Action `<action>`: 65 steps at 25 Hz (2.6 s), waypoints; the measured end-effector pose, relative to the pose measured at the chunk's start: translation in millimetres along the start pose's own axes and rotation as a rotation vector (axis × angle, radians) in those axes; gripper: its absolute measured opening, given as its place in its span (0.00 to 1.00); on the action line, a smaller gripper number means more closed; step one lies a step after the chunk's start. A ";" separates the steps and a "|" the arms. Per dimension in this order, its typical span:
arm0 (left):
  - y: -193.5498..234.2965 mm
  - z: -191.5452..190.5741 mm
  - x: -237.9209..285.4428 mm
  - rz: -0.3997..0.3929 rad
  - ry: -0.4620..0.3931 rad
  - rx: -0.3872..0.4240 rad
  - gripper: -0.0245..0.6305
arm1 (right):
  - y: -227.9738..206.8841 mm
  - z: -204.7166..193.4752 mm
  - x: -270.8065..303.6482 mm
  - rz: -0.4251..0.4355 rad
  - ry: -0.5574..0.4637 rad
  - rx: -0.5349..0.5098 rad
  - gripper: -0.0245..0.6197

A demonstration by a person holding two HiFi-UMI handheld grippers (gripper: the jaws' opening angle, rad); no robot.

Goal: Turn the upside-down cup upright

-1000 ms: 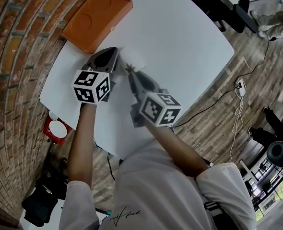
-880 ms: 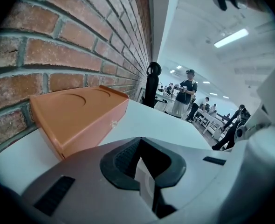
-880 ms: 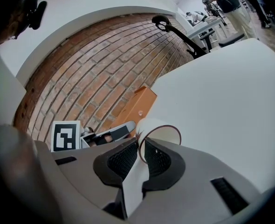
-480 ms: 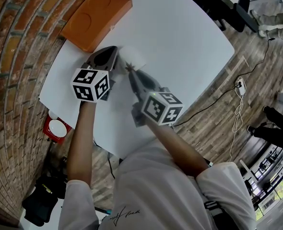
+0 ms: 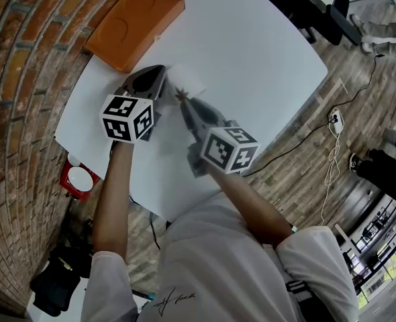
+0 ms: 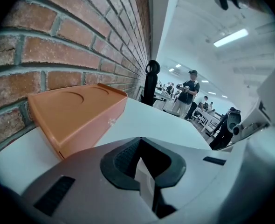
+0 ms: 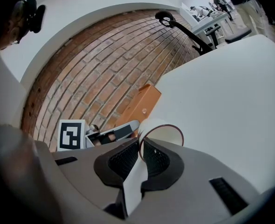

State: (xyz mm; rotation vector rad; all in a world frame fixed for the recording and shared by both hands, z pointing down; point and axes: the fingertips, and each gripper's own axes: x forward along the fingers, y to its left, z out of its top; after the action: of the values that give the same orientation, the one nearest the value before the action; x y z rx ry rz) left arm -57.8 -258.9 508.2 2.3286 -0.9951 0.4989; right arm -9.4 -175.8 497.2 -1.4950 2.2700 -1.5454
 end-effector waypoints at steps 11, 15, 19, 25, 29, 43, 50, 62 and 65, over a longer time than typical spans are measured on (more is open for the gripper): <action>-3.4 -8.4 -6.2 0.006 0.015 0.005 0.05 | 2.9 -7.5 -7.8 0.046 0.100 -0.081 0.10; -8.7 -10.7 -8.6 0.006 0.016 0.022 0.05 | 2.1 -9.4 -12.5 0.059 0.157 -0.140 0.10; -13.1 -13.3 -11.5 0.008 0.005 0.020 0.05 | 3.4 -10.6 -15.8 0.070 0.210 -0.208 0.10; -17.9 -17.8 -14.2 0.012 0.002 0.004 0.05 | 4.6 -11.1 -19.2 0.091 0.276 -0.307 0.10; -22.3 -21.3 -17.6 0.020 0.010 0.013 0.05 | 6.8 -12.5 -22.6 0.105 0.315 -0.379 0.10; -38.0 -41.3 -30.3 0.046 0.003 -0.065 0.05 | 8.3 -20.2 -40.0 0.118 0.414 -0.607 0.10; -41.6 -47.5 -32.8 0.051 0.020 -0.060 0.05 | 6.2 -17.8 -43.5 0.094 0.431 -0.685 0.10; -40.4 -49.3 -32.1 0.050 0.026 -0.073 0.05 | 7.9 -8.8 -41.3 0.084 0.414 -0.713 0.10; -39.6 -49.8 -32.6 0.053 0.026 -0.077 0.05 | 11.3 -6.7 -40.8 0.093 0.405 -0.712 0.10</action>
State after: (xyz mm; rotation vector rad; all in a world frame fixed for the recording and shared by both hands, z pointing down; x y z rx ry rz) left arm -55.6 -187.9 516.3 2.2273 -1.0474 0.5017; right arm 1.8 -141.8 473.6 -1.1988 3.3172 -1.1408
